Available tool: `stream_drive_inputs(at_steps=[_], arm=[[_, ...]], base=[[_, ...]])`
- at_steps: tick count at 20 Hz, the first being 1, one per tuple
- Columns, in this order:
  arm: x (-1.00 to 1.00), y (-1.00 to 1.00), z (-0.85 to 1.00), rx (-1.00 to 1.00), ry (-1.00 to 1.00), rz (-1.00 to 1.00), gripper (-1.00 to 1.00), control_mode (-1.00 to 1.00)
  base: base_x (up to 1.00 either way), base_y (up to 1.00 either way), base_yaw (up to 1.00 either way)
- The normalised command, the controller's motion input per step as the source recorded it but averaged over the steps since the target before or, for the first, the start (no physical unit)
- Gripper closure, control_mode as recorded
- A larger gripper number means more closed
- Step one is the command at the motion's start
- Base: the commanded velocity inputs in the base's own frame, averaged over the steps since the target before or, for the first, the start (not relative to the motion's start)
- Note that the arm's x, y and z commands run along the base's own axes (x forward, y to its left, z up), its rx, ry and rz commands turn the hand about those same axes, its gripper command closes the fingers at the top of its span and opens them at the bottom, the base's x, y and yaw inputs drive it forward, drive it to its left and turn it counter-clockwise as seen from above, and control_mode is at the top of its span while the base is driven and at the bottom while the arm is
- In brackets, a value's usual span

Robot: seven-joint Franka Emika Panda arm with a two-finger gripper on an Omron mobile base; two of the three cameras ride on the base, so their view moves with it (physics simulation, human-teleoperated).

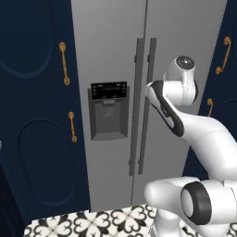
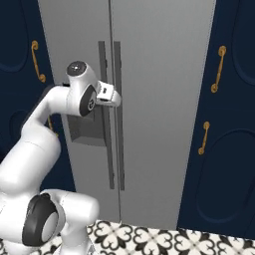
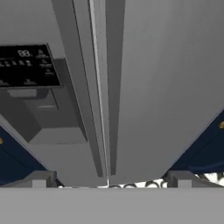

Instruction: Grab a lemon wedge from the fridge and one ice cube from the ice bowl, and put them in the glass of lemonade.

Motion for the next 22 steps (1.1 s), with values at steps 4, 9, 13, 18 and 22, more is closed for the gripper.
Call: stream_drive_inputs(at_steps=[4,9,13,18,22], arm=[[0.51,0.0,-0.22,0.0,0.0,0.0,-1.0,-1.0],[0.66,0.0,-0.35,0.0,0.0,0.04,-1.0,-1.0],[0.7,-0.13,-0.2,0.01,0.0,0.06,-1.0,-1.0],[0.31,-0.31,0.0,0.02,0.0,0.06,-1.0,-1.0],[0.47,0.0,-0.01,0.0,0.0,0.01,-1.0,-1.0]], base=[[0.0,0.0,0.0],[0.0,0.0,0.0],[0.0,0.0,0.0],[0.0,0.0,0.0],[0.0,0.0,0.0]])
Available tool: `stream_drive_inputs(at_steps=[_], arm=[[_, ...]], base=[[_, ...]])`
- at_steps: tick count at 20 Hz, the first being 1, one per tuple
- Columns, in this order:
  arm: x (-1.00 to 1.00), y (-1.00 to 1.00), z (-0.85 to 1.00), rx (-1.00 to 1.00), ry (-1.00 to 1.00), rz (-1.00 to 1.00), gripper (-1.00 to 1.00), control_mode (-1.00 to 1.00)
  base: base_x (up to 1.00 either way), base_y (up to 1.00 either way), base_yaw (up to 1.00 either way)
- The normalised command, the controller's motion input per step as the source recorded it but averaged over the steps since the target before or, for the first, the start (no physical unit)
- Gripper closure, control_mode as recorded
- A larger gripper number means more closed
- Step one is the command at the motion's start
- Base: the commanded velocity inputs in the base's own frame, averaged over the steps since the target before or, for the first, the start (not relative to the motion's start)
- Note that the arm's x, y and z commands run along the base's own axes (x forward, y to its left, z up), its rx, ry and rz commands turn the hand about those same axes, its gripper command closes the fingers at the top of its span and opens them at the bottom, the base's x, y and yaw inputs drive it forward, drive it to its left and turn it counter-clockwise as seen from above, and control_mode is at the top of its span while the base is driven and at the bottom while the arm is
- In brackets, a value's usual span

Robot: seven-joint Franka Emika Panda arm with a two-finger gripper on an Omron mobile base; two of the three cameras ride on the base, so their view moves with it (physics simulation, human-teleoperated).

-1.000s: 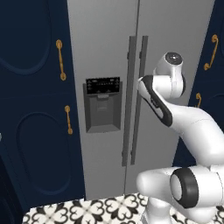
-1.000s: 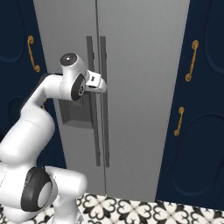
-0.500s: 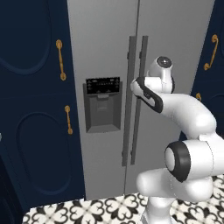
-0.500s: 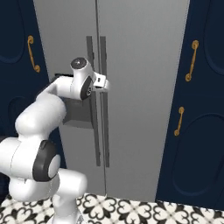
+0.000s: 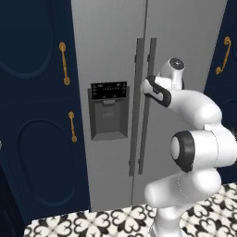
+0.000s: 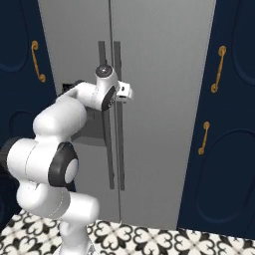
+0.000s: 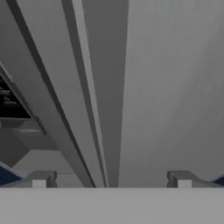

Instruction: Grab a lemon wedge from the fridge and one ice cube from the ice bowl, and put them in the glass of lemonade.

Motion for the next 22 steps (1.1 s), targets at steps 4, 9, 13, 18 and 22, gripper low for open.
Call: stream_drive_inputs(at_steps=[4,9,13,18,22], arm=[[0.44,0.03,-0.15,0.0,0.0,0.0,-1.0,-1.0],[0.41,0.11,-0.16,0.0,0.0,0.0,-1.0,-1.0],[0.31,0.0,-0.19,0.0,0.0,0.0,-1.0,-1.0],[0.34,0.0,-0.19,0.0,0.0,0.0,-1.0,-1.0],[0.38,0.0,-0.12,0.0,0.0,0.0,-1.0,-1.0]], base=[[0.0,0.0,0.0],[0.0,0.0,0.0],[0.0,0.0,0.0],[0.0,0.0,0.0],[0.0,0.0,0.0]])
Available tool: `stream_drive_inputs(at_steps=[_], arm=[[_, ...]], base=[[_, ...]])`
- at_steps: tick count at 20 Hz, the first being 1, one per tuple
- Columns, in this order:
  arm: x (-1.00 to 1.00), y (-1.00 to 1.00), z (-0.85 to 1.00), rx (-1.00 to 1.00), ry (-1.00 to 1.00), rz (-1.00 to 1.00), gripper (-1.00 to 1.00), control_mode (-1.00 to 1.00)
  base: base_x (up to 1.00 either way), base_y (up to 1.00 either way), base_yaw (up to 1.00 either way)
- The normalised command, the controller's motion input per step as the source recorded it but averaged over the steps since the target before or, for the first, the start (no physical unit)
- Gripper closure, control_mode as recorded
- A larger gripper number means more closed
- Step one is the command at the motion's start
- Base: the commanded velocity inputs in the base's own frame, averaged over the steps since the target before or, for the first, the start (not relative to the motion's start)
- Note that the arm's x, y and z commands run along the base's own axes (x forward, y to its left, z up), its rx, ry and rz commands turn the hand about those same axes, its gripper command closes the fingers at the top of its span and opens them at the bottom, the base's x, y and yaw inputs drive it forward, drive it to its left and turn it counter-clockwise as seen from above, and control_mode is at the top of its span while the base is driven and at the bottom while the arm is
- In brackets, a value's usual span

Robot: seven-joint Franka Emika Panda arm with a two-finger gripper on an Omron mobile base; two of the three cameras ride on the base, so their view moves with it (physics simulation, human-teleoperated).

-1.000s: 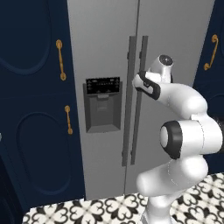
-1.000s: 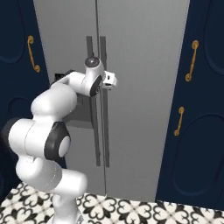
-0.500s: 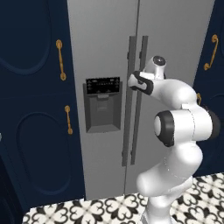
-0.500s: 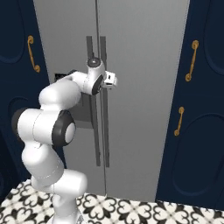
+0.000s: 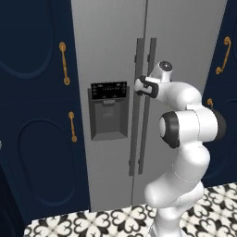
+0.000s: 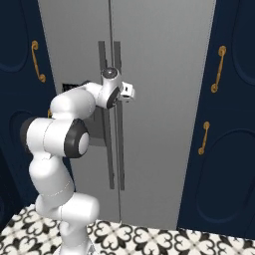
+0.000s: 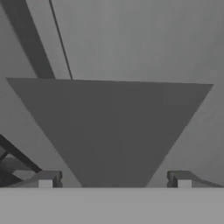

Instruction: Grab a lemon wedge from the fridge and one ice cube from the ice bowl, and put them in the glass of lemonade.

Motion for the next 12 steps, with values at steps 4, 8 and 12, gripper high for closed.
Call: stream_drive_inputs(at_steps=[4,8,12], arm=[[0.38,0.0,-0.02,0.0,0.0,0.0,-1.0,-1.0],[0.17,0.0,-0.22,0.0,-0.08,0.0,-1.0,-1.0],[0.06,0.0,-0.03,0.0,-0.04,0.0,-1.0,-1.0]], base=[[0.0,0.0,0.0],[0.0,0.0,0.0],[0.0,0.0,0.0]])
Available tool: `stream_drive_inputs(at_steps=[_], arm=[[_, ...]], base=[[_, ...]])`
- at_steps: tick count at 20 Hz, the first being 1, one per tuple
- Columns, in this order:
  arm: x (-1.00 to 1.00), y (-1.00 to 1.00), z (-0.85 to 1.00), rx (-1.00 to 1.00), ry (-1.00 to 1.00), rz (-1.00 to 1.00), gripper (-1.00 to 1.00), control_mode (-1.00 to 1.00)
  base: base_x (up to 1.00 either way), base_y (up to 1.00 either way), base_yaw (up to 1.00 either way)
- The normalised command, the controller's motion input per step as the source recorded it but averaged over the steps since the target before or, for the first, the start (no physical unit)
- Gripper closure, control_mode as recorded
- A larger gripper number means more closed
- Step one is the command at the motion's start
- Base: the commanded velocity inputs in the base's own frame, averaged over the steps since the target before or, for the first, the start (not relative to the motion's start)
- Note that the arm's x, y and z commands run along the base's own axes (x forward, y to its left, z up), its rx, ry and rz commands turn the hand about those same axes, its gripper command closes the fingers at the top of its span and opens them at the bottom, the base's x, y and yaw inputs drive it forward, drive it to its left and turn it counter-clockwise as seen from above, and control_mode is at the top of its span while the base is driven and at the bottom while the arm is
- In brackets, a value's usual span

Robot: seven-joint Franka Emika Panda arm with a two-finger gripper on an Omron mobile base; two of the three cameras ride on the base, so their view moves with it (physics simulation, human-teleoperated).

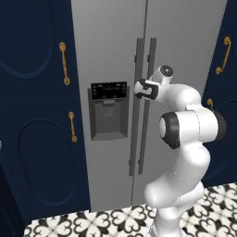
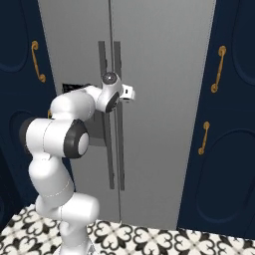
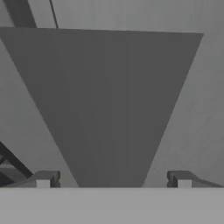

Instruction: Grab a lemon wedge from the fridge and one ice cube from the ice bowl, and put them in the glass of lemonade.

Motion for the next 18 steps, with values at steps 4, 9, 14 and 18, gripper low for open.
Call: stream_drive_inputs(at_steps=[4,9,14,18], arm=[[0.24,0.0,0.0,0.0,0.0,0.0,-1.0,-1.0],[0.31,0.01,0.0,0.0,0.0,0.0,1.0,-1.0],[0.08,0.0,0.0,0.0,0.0,0.0,1.0,-1.0],[0.09,-0.12,0.0,0.0,0.0,-0.01,1.0,-1.0]], base=[[0.0,0.0,0.0],[0.0,0.0,0.0],[0.0,0.0,0.0],[0.0,0.0,0.0]])
